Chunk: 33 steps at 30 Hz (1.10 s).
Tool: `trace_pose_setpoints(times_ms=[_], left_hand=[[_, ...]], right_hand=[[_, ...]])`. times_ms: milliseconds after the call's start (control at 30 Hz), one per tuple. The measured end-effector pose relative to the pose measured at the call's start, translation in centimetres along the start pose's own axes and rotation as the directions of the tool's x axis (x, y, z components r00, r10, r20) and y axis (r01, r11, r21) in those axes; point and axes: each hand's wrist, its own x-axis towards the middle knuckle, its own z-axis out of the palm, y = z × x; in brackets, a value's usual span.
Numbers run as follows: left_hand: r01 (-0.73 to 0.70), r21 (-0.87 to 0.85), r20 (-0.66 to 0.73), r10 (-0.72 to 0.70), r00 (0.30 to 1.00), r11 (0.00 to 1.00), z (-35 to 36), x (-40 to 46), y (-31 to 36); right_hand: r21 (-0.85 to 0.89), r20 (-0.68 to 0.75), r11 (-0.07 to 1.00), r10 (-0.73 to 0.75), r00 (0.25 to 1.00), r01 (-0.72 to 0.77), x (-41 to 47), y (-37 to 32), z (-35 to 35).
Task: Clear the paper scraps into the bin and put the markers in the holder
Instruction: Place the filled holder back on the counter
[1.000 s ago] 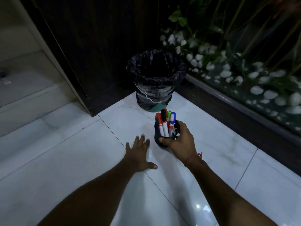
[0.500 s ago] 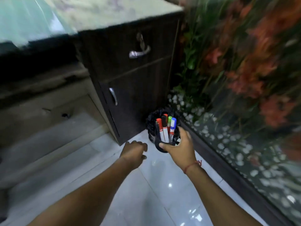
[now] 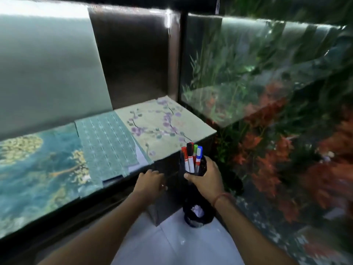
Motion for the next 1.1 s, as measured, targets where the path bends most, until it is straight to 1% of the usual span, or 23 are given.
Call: trace_pose_setpoints(times_ms=[167, 300, 433, 667, 800, 900, 967, 1100], left_hand=[[0.068, -0.107, -0.024, -0.071, 0.997, 0.992, -5.0, 1.5, -9.2], [0.091, -0.092, -0.038, -0.095, 0.995, 0.992, -7.6, 3.1, -15.9], [0.163, -0.107, -0.016, -0.166, 0.986, 0.981, -7.4, 3.9, -20.2], [0.312, -0.173, 0.049, -0.308, 0.95, 0.934, -3.1, 4.5, -25.7], [0.417, -0.191, 0.06, -0.414, 0.908, 0.888, -1.5, 4.5, -28.2], [0.489, -0.206, 0.094, -0.48, 0.872, 0.848, -0.9, 6.2, -30.2], [0.513, -0.215, 0.104, -0.503, 0.858, 0.831, -0.3, 8.1, -31.8], [0.525, -0.231, 0.076, -0.523, 0.849, 0.819, 1.0, 11.4, -33.7]], right_hand=[[0.012, -0.029, 1.0, 0.0, 1.0, 0.0, 2.7, -7.1, 5.7], [0.051, -0.011, 0.999, -0.002, 1.0, 0.003, 4.5, -11.2, 10.4], [0.043, 0.036, 0.999, -0.006, 0.999, 0.004, 6.4, -13.0, 14.0], [0.031, 0.159, 0.999, -0.019, 0.987, 0.014, 10.7, -12.3, 20.9], [0.014, 0.279, 1.0, -0.014, 0.96, 0.01, 13.4, -11.5, 25.8], [0.033, 0.365, 0.999, -0.032, 0.93, 0.022, 15.8, -11.6, 29.1], [0.048, 0.402, 0.998, -0.044, 0.915, 0.028, 17.5, -11.5, 31.3], [0.079, 0.435, 0.996, -0.065, 0.898, 0.034, 20.6, -11.3, 35.2]])
